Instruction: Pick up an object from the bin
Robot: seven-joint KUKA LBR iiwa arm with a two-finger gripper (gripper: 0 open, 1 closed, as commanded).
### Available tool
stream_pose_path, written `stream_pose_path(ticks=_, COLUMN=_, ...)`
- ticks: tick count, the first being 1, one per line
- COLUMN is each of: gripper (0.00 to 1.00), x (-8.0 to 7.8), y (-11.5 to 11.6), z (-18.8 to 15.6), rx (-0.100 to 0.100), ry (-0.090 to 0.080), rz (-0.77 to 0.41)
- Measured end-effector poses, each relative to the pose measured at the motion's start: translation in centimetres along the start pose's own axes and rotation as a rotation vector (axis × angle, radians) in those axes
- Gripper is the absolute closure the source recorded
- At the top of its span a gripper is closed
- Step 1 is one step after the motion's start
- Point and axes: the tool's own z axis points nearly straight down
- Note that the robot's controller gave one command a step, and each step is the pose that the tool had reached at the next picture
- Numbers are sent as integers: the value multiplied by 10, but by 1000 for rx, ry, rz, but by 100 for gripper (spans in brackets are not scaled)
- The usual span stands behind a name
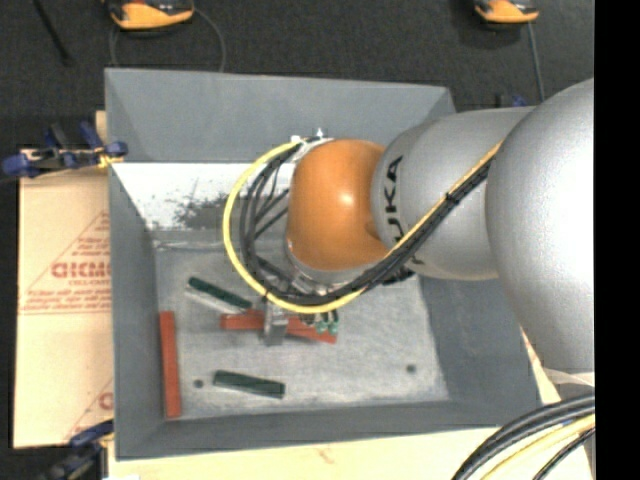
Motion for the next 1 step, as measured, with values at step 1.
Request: stream_pose_path(ticks=1, gripper=100, x=-18, y=20, z=-142, rx=0, ry=-5, rz=6)
